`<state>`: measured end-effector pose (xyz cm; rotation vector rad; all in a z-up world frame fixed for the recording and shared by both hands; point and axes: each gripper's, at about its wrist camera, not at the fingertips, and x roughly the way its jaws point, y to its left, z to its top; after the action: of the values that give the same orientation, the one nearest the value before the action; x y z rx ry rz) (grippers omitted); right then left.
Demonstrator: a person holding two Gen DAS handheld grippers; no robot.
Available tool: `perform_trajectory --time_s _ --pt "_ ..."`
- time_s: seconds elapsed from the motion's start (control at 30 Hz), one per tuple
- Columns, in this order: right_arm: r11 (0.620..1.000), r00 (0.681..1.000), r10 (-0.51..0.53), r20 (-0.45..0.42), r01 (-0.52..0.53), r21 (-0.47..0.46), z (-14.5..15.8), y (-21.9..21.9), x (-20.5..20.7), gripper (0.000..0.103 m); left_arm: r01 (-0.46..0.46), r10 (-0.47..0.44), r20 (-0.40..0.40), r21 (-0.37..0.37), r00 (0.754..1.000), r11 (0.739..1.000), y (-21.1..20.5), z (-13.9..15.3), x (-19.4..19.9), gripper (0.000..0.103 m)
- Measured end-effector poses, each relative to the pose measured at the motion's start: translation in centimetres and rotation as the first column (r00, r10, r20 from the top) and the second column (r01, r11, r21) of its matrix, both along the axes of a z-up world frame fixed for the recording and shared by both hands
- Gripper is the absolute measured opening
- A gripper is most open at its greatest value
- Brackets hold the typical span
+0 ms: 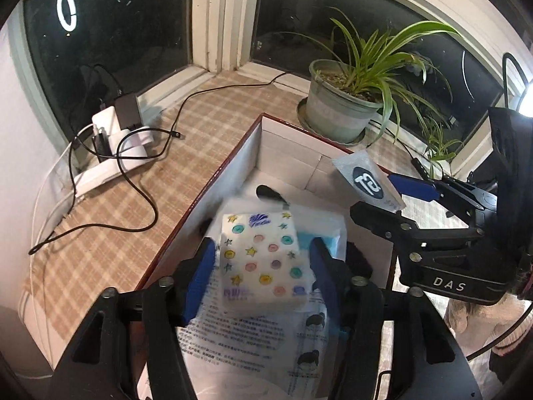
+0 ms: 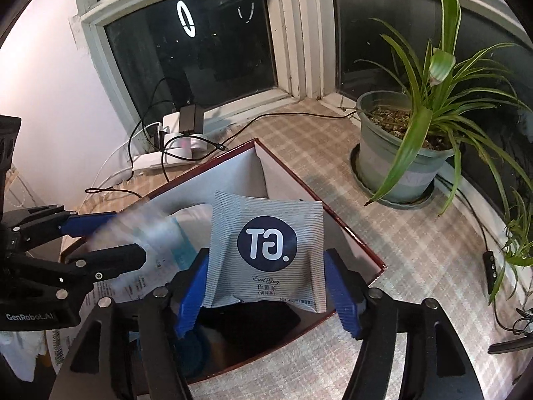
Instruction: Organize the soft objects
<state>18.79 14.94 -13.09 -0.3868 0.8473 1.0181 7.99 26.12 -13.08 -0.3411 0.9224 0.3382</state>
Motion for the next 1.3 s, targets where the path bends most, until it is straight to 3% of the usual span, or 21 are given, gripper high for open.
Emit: perform_trajectory --time_s 0.23,0.9,1.3 --pt "1.0 0.999 -0.006 -0.038 0.006 0.019 0.2 -0.2 0.4 0.079 -0.021 0.021 0.013 0.007 1.0 1.0 0.4 0.5 -0.5 0.066" --pt "0.999 0.999 -0.029 -0.025 0.031 0.045 1.7 -1.6 -1.5 0.08 -0.032 0.031 0.052 0.015 0.998 0.999 -0.2 2.3 -3.2 0.066" --pt "0.997 1.0 -0.002 0.018 0.001 0.072 4.3 -3.9 -5.4 0.08 -0.036 0.026 0.134 0.073 0.991 0.997 -3.5 5.6 -7.2 0.067"
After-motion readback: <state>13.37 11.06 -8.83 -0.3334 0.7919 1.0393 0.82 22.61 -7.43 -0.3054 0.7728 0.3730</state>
